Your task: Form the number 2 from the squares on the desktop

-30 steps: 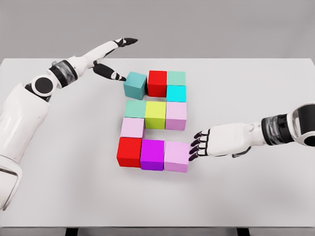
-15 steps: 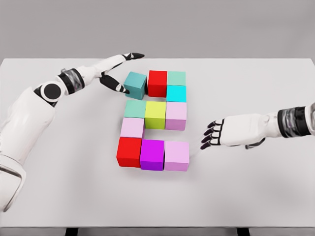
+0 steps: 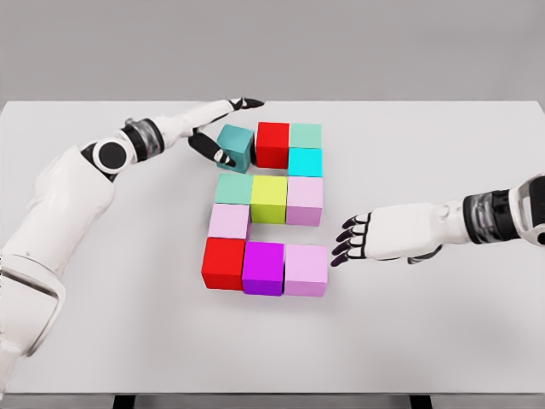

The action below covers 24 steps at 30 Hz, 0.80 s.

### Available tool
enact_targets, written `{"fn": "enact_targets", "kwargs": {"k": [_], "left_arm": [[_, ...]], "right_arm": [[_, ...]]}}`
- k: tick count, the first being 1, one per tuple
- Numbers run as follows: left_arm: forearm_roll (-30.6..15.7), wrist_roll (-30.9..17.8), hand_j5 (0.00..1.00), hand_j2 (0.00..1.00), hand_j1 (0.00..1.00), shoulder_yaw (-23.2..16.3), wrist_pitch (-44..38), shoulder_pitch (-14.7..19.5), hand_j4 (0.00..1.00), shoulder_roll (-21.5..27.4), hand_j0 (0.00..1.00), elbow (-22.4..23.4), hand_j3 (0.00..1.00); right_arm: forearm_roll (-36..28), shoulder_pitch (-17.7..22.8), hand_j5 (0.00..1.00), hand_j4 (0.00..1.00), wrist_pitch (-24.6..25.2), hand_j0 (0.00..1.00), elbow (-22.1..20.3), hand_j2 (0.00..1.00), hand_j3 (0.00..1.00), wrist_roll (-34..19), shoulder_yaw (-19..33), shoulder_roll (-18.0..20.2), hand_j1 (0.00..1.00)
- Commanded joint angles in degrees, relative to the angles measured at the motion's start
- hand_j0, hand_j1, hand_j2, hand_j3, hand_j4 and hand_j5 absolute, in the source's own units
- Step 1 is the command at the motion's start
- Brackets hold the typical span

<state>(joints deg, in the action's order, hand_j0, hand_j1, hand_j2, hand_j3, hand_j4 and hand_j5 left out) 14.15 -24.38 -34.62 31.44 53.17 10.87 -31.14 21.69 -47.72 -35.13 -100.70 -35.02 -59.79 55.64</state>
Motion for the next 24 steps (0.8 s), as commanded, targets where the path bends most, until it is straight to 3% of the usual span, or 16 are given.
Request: {"fn": "enact_targets", "kwargs": {"k": [1,8,24], "left_arm": [[1.23,1.53,1.00,1.00,1.00,0.17,-0.24,0.00,1.00,-0.67,1.00,0.90,1.00],[1.41,2.05,1.00,1.00,1.00,0.17,-0.94,0.97,1.00,-1.90,1.00,3.36,1.00],[1.14,2.23,1.00,1.00,1.00,0.78,-0.41,1.41,1.00,-2.25,1.00,3.37,1.00]], "right_arm": [[-0.24,0.00,1.00,1.00,0.13,1.00,-0.02,1.00,1.00,0.02,0.02,-0.19,1.00],[-0.24,-0.09,1.00,1.00,0.13,1.00,-0.02,1.00,1.00,0.02,-0.06,-0.62,1.00],[-0.24,-0.26,1.00,1.00,0.13,1.00,-0.02,1.00,1.00,0.02,-0.07,-0.71,1.00]]}}
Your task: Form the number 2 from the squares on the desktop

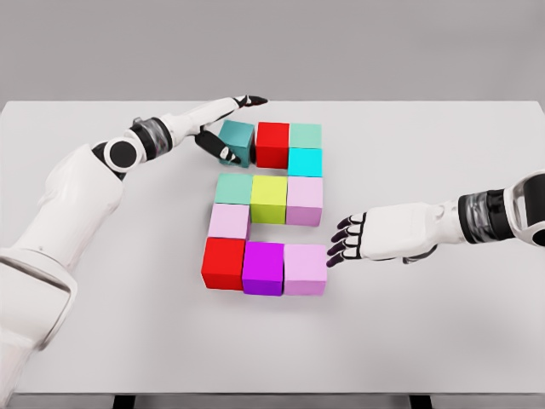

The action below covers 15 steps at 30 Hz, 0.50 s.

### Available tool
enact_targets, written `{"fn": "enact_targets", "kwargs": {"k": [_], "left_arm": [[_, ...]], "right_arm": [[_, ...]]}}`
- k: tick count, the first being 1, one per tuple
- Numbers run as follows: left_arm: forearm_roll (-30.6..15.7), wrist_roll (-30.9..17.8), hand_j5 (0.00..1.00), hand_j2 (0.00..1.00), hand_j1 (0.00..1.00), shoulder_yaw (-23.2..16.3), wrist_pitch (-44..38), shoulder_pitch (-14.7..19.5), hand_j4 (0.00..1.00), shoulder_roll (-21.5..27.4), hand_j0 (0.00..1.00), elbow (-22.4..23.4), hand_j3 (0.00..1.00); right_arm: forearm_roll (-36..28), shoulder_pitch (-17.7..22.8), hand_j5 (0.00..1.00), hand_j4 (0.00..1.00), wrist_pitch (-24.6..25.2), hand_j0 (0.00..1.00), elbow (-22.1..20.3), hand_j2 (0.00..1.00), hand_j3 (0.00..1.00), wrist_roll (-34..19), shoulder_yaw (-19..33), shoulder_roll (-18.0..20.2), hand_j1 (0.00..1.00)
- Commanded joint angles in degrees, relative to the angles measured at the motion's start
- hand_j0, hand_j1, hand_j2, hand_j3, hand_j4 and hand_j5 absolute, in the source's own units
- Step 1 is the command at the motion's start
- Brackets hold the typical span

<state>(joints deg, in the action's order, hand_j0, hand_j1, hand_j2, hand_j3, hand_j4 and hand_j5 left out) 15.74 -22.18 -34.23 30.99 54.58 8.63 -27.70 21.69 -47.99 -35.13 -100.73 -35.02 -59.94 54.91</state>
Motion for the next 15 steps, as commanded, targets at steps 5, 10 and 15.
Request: {"fn": "enact_targets", "kwargs": {"k": [5,10,15], "left_arm": [[-0.62,0.56,1.00,1.00,1.00,0.57,-0.22,0.00,1.00,-0.63,1.00,-0.07,1.00],[-0.62,1.97,1.00,1.00,1.00,0.57,-0.31,0.00,1.00,-1.25,1.00,-0.07,1.00],[-0.62,2.50,1.00,1.00,1.00,0.57,-0.31,0.00,1.00,-1.34,1.00,0.01,1.00]], "right_arm": [[-0.25,-0.18,1.00,1.00,0.13,1.00,0.01,1.00,1.00,0.02,0.17,0.37,1.00],[-0.25,-0.18,1.00,1.00,0.13,1.00,0.01,1.00,1.00,0.02,0.43,0.55,1.00],[-0.25,-0.18,1.00,1.00,0.13,1.00,0.01,1.00,1.00,0.02,0.43,0.55,1.00]]}}
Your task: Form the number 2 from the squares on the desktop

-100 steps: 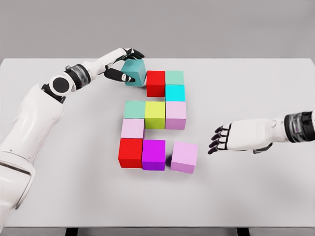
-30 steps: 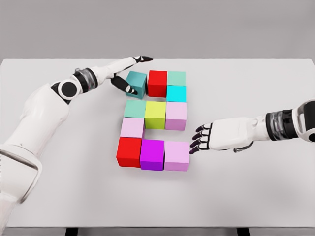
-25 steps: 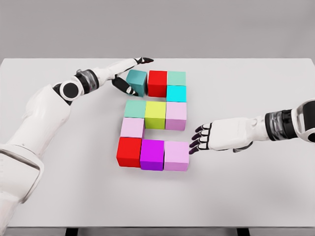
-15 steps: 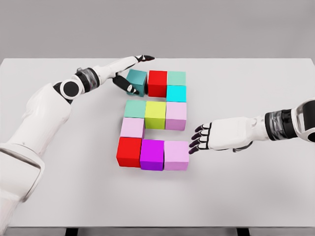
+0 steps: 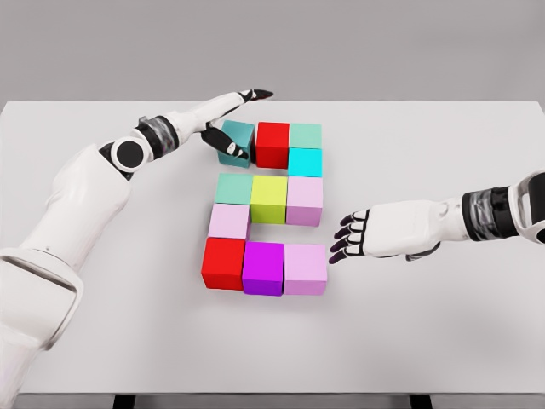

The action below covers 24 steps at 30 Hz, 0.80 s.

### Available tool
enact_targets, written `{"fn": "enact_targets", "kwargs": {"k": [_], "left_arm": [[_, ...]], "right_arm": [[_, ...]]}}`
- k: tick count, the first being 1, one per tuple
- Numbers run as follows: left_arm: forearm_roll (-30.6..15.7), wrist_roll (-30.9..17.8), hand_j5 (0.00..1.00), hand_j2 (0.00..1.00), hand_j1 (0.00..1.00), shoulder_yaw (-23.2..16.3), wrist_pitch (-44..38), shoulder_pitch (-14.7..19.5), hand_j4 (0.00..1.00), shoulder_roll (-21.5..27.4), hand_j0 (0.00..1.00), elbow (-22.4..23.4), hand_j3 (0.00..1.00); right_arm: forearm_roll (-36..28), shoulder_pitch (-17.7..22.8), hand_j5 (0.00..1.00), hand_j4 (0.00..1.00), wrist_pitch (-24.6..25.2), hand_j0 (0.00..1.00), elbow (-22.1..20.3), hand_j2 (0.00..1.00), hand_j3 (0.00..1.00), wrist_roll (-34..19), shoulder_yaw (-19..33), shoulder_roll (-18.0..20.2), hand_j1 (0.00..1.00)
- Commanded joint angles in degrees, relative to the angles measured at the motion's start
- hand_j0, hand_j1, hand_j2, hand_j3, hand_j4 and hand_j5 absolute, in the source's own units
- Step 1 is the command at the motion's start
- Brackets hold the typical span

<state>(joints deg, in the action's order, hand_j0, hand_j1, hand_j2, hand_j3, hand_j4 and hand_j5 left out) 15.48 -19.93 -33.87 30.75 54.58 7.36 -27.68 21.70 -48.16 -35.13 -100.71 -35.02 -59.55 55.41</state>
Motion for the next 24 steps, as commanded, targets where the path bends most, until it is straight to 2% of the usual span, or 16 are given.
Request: {"fn": "enact_targets", "kwargs": {"k": [1,12,16,24], "left_arm": [[-0.37,0.24,1.00,1.00,1.00,0.21,-0.17,0.00,1.00,-0.07,1.00,0.00,1.00],[-0.37,0.24,1.00,1.00,1.00,-0.32,-0.34,-0.09,1.00,0.11,1.00,1.05,1.00],[-0.19,0.33,1.00,1.00,1.00,-0.32,-0.78,0.53,1.00,-0.51,1.00,2.81,1.00],[-0.36,0.33,1.00,1.00,1.00,-0.23,-0.61,0.79,1.00,-0.77,1.00,2.72,1.00]], "right_arm": [[-0.25,0.00,1.00,1.00,0.13,1.00,-0.01,1.00,1.00,0.02,0.05,0.05,1.00],[-0.25,-0.18,1.00,1.00,0.13,1.00,-0.01,1.00,1.00,0.02,0.05,0.05,1.00],[-0.25,-0.18,1.00,1.00,0.13,1.00,-0.01,1.00,1.00,0.02,0.05,0.05,1.00],[-0.25,-0.18,1.00,1.00,0.13,1.00,-0.01,1.00,1.00,0.02,0.13,0.05,1.00]]}}
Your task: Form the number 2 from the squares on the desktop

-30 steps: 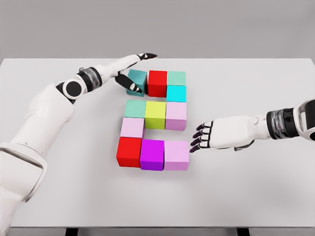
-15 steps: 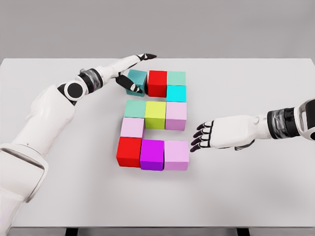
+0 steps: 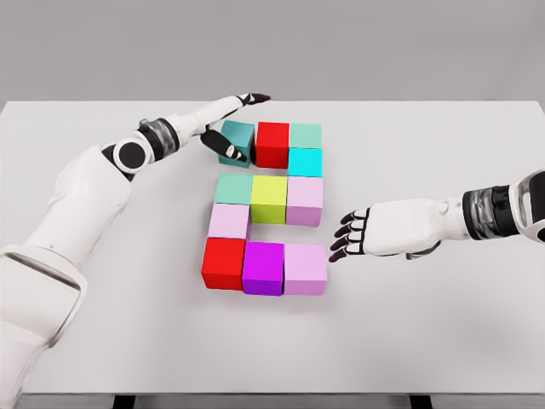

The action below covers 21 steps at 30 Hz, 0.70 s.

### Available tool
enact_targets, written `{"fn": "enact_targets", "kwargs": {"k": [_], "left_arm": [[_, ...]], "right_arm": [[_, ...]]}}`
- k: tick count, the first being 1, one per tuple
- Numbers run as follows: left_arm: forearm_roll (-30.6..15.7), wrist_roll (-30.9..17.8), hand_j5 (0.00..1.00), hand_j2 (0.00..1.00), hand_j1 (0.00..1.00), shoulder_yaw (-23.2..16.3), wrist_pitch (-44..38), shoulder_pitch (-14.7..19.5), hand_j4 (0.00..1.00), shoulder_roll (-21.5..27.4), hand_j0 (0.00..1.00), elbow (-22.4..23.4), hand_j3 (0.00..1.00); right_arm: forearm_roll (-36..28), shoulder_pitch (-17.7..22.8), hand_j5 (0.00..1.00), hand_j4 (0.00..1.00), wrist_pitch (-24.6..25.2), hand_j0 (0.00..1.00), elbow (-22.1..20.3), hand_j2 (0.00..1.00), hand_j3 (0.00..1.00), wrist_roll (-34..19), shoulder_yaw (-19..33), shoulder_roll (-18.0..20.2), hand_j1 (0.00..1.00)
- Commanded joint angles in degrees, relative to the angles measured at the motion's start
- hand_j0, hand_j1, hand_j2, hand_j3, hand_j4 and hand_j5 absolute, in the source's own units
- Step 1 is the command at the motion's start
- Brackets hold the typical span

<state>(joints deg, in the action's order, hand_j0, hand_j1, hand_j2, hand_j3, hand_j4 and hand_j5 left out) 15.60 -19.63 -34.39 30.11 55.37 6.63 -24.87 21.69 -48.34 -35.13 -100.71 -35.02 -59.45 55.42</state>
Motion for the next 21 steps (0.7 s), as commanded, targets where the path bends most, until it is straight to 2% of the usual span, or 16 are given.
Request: {"fn": "enact_targets", "kwargs": {"k": [1,14,17,19,21], "left_arm": [[-0.48,0.03,1.00,1.00,1.00,0.37,0.29,-0.09,1.00,-0.04,1.00,-0.18,1.00],[-0.65,0.03,1.00,1.00,1.00,0.64,0.73,0.09,1.00,0.14,1.00,-0.70,1.00],[-2.94,-0.32,1.00,1.00,1.00,0.73,2.05,-0.18,1.00,0.84,1.00,-3.95,1.00],[-4.70,-0.85,1.00,1.00,1.00,0.46,3.46,-0.26,1.00,3.03,1.00,-6.59,1.00],[-6.54,-3.22,1.00,1.00,1.00,0.20,4.25,-0.35,1.00,4.97,1.00,-8.44,1.00]], "right_arm": [[-0.25,0.00,1.00,1.00,0.13,1.00,-0.01,1.00,1.00,0.02,0.04,0.04,1.00],[-0.25,-0.09,1.00,1.00,0.13,1.00,-0.01,1.00,1.00,0.02,0.04,-0.05,1.00],[-0.25,-0.18,1.00,1.00,0.13,1.00,-0.01,1.00,1.00,0.02,0.04,-0.05,1.00],[-0.25,-0.18,1.00,1.00,0.13,1.00,-0.01,1.00,1.00,0.02,0.04,-0.05,1.00],[-0.25,-0.18,1.00,1.00,0.13,1.00,-0.01,1.00,1.00,0.02,0.04,-0.05,1.00]]}}
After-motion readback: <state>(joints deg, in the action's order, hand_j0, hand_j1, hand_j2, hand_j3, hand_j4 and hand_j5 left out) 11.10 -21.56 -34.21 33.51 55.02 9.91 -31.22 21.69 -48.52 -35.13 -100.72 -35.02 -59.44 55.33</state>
